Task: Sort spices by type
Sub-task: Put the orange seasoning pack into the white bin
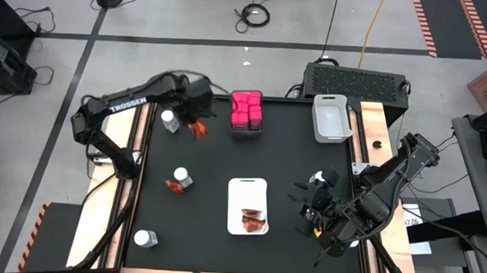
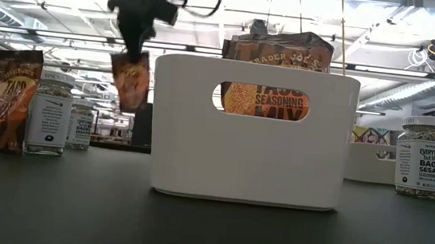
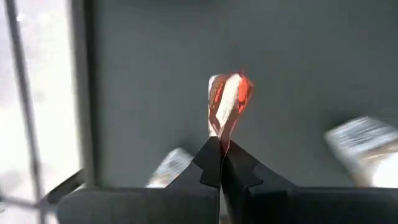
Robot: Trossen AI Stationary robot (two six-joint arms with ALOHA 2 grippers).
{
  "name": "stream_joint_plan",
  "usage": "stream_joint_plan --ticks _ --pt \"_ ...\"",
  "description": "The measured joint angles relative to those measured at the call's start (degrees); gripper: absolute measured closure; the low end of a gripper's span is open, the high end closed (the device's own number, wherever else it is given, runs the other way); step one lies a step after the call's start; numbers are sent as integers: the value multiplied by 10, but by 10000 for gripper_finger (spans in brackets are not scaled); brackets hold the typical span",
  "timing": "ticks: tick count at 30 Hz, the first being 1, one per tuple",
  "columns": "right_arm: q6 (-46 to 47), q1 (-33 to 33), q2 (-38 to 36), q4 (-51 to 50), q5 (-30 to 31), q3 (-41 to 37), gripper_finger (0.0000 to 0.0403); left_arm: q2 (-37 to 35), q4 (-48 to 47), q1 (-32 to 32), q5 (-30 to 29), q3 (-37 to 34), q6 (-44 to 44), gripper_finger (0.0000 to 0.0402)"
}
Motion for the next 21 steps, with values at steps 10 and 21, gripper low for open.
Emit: stream_joint_plan --ticks 10,21 --pt "-1 0 0 9 -11 0 239 -1 85 -259 26 31 -258 401" --pt "-2 0 1 13 -15 0 239 7 246 -383 -7 47 -423 401"
